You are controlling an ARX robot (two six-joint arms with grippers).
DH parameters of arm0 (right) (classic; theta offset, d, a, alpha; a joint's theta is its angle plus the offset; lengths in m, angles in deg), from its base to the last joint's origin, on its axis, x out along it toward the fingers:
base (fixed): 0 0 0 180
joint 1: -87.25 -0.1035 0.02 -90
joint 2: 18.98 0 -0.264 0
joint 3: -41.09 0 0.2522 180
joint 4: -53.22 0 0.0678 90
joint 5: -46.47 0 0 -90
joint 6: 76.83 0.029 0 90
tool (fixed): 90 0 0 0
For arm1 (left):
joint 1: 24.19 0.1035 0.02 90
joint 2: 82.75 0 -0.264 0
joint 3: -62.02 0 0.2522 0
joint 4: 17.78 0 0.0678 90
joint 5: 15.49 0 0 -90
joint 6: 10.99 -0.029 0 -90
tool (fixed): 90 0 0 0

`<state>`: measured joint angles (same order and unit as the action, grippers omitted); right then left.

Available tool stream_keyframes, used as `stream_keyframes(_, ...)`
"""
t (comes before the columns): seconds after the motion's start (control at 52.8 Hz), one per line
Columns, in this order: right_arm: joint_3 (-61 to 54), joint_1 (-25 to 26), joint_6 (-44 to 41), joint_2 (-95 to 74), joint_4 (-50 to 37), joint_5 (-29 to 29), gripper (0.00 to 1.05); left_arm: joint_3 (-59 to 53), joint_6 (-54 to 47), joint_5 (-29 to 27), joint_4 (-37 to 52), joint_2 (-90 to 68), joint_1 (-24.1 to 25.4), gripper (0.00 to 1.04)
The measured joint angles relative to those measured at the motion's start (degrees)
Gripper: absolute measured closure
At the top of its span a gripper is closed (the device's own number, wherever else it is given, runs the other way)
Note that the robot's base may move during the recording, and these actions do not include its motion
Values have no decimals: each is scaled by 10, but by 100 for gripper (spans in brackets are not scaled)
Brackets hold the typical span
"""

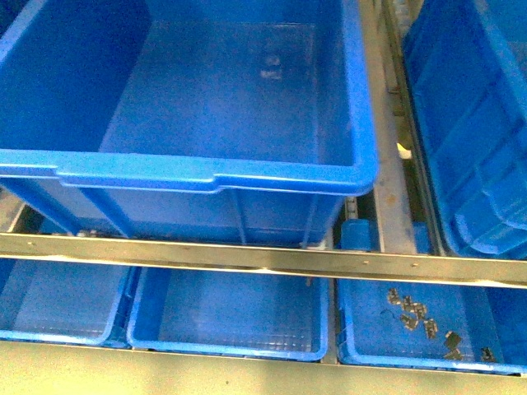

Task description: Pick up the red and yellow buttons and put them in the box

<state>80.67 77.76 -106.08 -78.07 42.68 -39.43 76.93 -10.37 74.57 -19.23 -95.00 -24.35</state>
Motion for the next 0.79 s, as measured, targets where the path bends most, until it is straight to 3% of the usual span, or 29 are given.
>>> stream_keyframes(0.189, -4, -2, 2, 1, -12, -6, 79, 0, 0, 2, -25, 24, 0, 102)
stream_keyframes(0.322, -4, -13, 6, 2, -17, 2, 79, 0, -1, 0, -120, 105, 0, 102)
stream_keyframes(0.795, -10, -5, 12, 6, -20, 1, 79, 0, -1, -1, -123, 114, 1, 102)
